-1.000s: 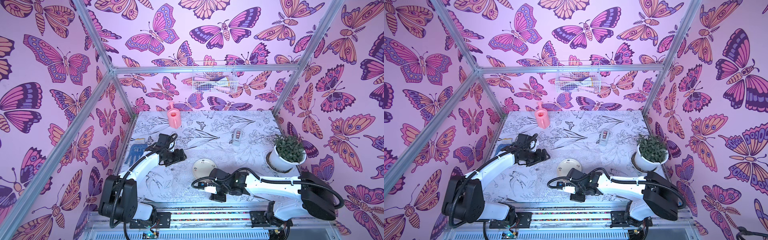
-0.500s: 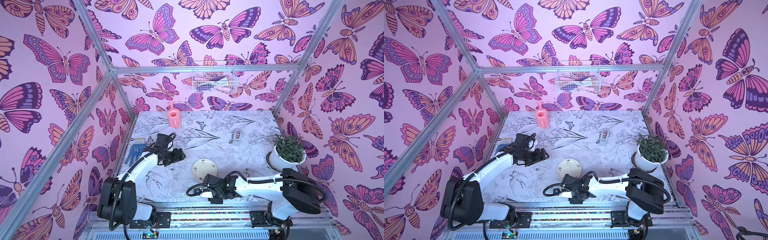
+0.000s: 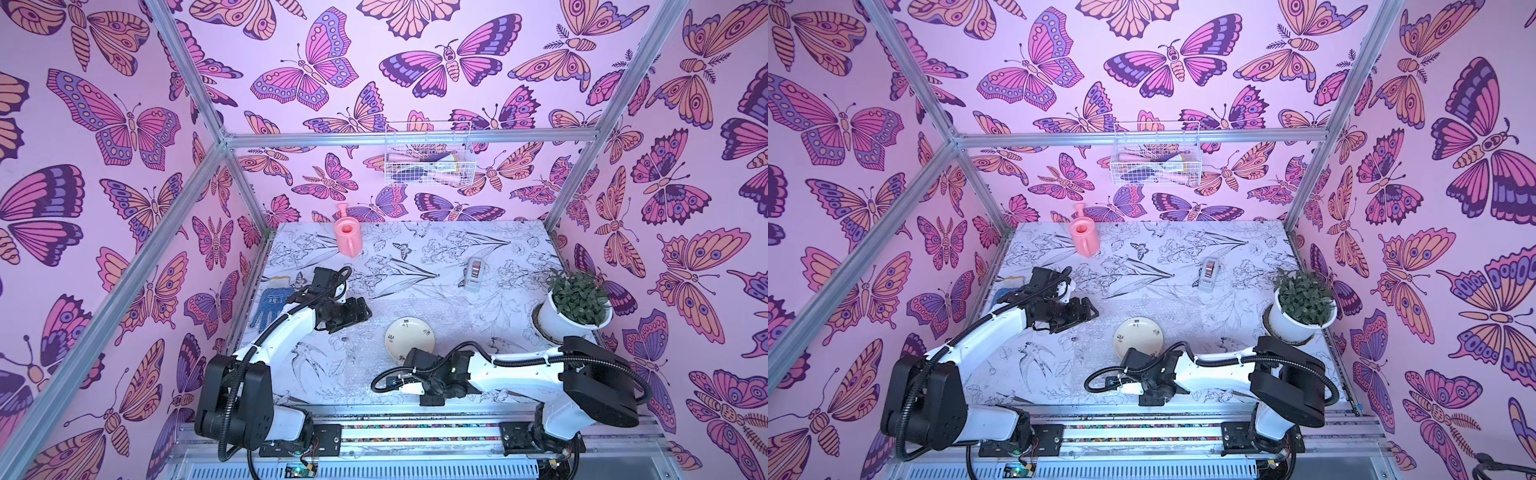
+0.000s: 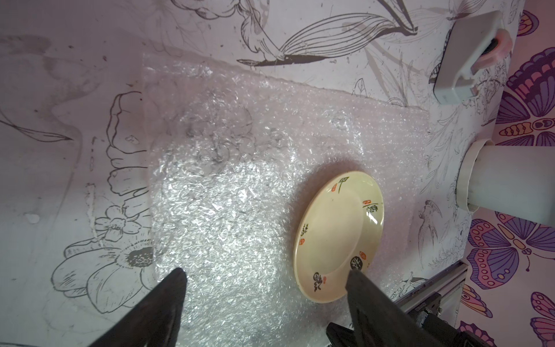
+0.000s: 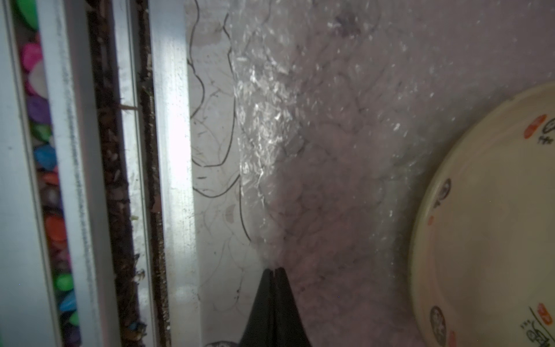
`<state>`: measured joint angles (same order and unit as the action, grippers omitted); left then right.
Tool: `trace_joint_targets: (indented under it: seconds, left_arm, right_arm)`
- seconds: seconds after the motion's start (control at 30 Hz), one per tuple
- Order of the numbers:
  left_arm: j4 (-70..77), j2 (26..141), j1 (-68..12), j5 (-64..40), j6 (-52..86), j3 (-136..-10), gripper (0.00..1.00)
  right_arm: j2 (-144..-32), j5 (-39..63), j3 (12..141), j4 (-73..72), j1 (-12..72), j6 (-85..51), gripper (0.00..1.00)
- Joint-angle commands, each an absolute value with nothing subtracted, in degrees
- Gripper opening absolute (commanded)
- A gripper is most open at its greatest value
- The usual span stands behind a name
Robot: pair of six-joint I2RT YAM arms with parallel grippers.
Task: Wrap dinner plates in bubble wrap
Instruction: Wrap the plate in the bubble wrap.
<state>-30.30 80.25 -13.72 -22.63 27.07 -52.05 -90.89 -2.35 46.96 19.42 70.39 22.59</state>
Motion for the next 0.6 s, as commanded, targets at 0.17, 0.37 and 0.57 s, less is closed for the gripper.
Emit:
trace_joint_targets:
  seconds: [0.17,0.37,0.57]
  left_arm:
    - [-32.7,83.7,-16.6,-23.8,24.9,-56.5,0.84]
    - [-33.0,85.6,-18.2,-24.3,23.9,-58.4,0.81]
    - [-34.6,87.2,-18.6,-23.9,22.3,-58.5,0.76]
  right_arm:
    - [-88.1,1.9,53.1,29.1,68.0,25.2,0.0]
    - [-89.7,4.5,56.3,31.6,65.2,26.2,0.0]
    - [-93.5,5.5,59.0,32.4,62.8,27.2,0.0]
